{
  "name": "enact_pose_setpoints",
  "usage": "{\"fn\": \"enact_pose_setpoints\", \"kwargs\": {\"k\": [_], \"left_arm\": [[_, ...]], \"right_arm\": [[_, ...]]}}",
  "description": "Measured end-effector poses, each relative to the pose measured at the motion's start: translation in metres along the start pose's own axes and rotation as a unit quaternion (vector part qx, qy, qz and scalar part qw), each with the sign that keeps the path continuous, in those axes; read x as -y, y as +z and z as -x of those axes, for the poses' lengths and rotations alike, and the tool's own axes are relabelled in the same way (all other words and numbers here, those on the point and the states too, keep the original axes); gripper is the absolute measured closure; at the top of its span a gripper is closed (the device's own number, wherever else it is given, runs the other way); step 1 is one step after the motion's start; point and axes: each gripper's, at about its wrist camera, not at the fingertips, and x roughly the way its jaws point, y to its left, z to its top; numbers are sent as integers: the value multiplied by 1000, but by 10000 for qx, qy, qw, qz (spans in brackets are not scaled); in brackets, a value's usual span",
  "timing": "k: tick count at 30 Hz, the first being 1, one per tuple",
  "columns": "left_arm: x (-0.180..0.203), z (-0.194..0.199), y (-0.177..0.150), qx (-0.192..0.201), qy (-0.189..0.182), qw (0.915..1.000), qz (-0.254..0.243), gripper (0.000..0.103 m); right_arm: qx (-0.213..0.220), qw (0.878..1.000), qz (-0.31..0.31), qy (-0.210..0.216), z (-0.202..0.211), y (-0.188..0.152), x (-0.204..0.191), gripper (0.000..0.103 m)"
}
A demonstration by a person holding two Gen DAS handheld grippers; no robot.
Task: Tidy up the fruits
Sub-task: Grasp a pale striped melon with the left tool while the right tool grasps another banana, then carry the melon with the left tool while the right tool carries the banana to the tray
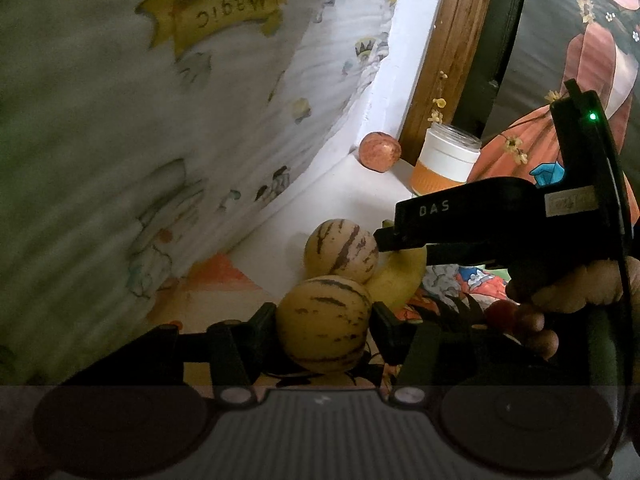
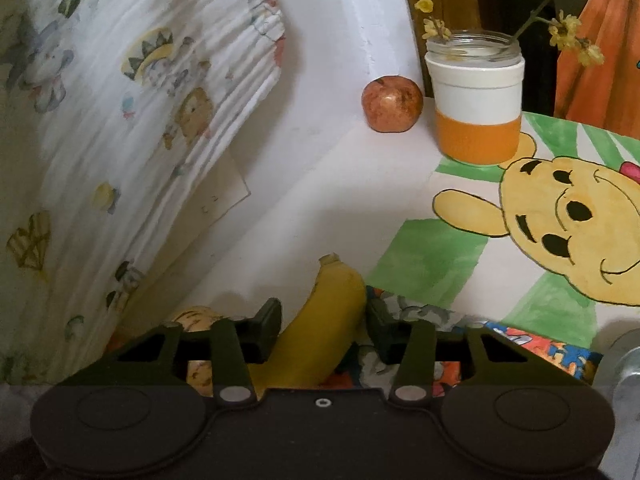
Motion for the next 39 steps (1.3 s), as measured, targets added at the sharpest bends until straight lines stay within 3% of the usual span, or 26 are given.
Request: {"fn": "enact_pose_setpoints", "kwargs": {"k": [11,23,39], "left_arm": [[4,9,0,-114,-1,9998,134,48],[9,36,-8,-149,19,9994,307,48],[7,81,-24,-170,152,9993,292,48]], "right_arm": [[388,9977,-541,141,34,-12,14,65],[1047,9938,-322,179,95,-40,-2,70],[1126,9920,-431,370,162,-86,-9,71]]}}
